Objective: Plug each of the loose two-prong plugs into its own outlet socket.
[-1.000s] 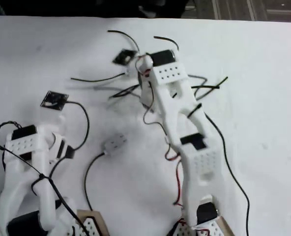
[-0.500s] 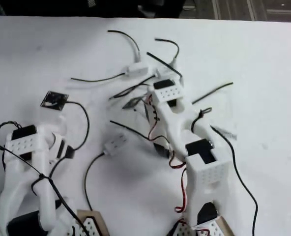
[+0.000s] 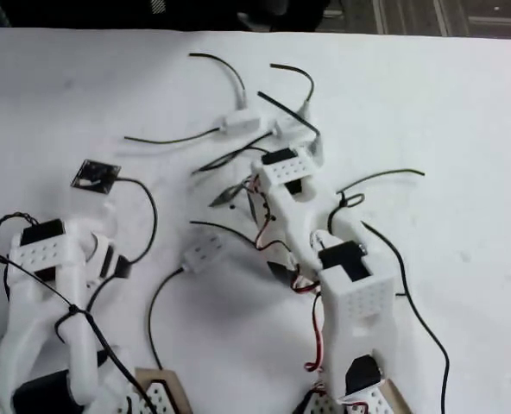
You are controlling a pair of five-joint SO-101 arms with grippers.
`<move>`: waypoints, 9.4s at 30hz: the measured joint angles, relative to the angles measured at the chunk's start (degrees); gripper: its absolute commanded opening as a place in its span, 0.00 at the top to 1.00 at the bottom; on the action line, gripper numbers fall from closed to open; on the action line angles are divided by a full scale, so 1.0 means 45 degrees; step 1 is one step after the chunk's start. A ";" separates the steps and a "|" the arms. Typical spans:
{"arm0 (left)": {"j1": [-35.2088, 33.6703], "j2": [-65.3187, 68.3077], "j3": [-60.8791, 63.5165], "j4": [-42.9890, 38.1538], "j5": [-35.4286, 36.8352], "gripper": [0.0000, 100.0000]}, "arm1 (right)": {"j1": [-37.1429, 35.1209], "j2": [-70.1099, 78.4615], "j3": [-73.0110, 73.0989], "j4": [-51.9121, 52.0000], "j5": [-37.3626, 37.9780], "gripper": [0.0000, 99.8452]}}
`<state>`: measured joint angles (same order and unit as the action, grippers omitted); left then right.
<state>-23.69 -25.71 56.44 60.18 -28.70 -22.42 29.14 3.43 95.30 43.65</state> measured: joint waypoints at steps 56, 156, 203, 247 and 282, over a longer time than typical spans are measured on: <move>0.0000 0.0000 0.0000 0.0000 0.0000 0.75 | -0.3966 -1.0139 0.4200 -0.4415 -1.1546 0.98; 0.0000 0.0000 0.0000 0.0000 0.0000 0.75 | -0.4396 -1.1116 1.2972 -1.4847 -1.2269 0.98; 0.0020 -0.0078 0.0215 -0.0156 0.0000 0.75 | -0.6193 -1.1253 1.2913 -1.2073 -0.9768 0.98; 0.0020 -0.0078 0.0215 -0.0156 0.0000 0.75 | -0.3223 -1.1077 1.3363 -1.6039 -0.8107 0.98; 0.0234 -0.0078 -0.0449 -0.0860 -0.3282 0.86 | -0.1563 -1.7211 1.2523 -1.1194 -1.0706 0.98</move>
<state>-22.64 -26.07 54.42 56.31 -43.47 -29.45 -48.31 59.78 44.92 -4.53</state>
